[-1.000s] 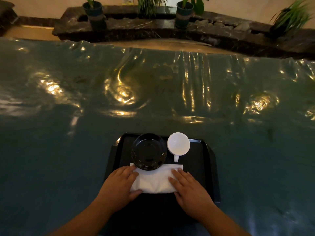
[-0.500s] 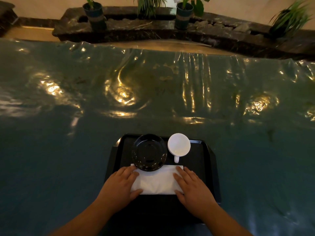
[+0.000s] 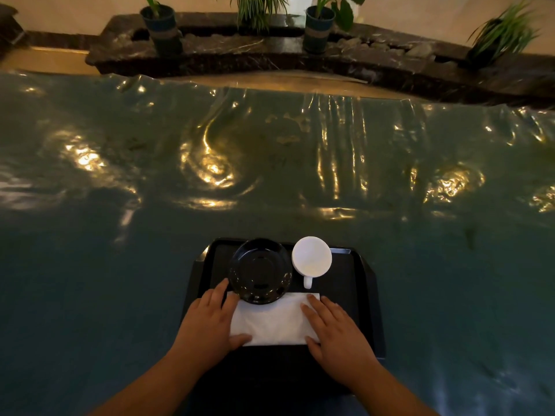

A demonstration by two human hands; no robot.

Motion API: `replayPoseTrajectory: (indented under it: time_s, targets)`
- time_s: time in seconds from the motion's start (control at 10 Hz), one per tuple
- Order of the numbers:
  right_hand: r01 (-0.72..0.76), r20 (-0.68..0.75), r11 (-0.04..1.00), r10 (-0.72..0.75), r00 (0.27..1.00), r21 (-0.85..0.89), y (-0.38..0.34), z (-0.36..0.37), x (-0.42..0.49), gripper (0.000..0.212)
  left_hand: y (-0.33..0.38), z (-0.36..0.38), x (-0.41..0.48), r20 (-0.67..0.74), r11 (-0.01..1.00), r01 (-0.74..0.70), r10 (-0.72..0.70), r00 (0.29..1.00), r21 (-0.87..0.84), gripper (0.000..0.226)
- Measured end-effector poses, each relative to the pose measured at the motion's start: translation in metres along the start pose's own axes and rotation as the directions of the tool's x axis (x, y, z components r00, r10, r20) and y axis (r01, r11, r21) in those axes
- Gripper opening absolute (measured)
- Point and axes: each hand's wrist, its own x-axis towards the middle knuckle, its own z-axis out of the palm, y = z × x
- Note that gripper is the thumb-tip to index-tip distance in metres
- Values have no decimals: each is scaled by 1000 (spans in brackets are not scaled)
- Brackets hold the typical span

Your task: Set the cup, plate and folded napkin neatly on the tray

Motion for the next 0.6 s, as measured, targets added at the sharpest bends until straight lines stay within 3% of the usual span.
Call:
replayPoseTrajectory:
  time_s: [0.4, 0.6]
  targets:
    - [-9, 45, 999, 11, 999, -39, -1, -6, 2, 61, -2, -2, -2, -20, 998, -63, 63, 998, 25, 80]
    - [-3, -23, 1000, 3, 1000, -26, -5, -18, 6, 62, -5, -11, 3, -34, 999, -51, 51, 998, 4, 63]
